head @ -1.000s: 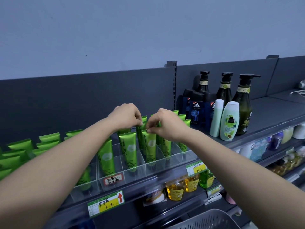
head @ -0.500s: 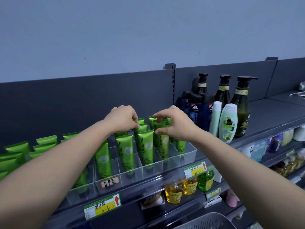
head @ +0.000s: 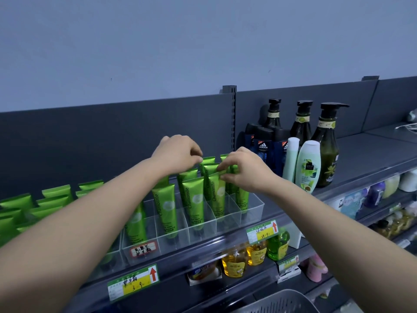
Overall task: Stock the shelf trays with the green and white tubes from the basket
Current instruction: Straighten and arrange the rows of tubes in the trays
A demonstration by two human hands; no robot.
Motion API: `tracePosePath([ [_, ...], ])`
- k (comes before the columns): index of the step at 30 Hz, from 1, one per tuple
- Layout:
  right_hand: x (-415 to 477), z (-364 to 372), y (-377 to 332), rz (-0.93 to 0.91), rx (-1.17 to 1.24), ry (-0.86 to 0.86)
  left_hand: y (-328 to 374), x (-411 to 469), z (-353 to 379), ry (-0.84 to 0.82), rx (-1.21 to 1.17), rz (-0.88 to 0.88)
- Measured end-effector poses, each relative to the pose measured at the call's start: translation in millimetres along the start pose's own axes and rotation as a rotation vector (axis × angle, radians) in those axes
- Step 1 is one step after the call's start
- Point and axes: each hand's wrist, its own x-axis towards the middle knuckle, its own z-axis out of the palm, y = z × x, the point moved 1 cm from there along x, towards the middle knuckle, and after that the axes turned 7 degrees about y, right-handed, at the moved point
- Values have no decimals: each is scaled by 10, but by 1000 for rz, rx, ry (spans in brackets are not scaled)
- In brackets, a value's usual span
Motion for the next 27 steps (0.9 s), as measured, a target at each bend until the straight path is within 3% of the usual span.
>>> tracePosePath([
  [7, -24, -6, 19, 11, 21, 32, 187, 124, 230, -104, 5, 4],
  [20, -44, -28, 70, 17, 64, 38, 191, 101, 284, -30, -62, -24],
  [27, -63, -42, 87, 26, 87, 23, 172, 93, 241, -72, -84, -45],
])
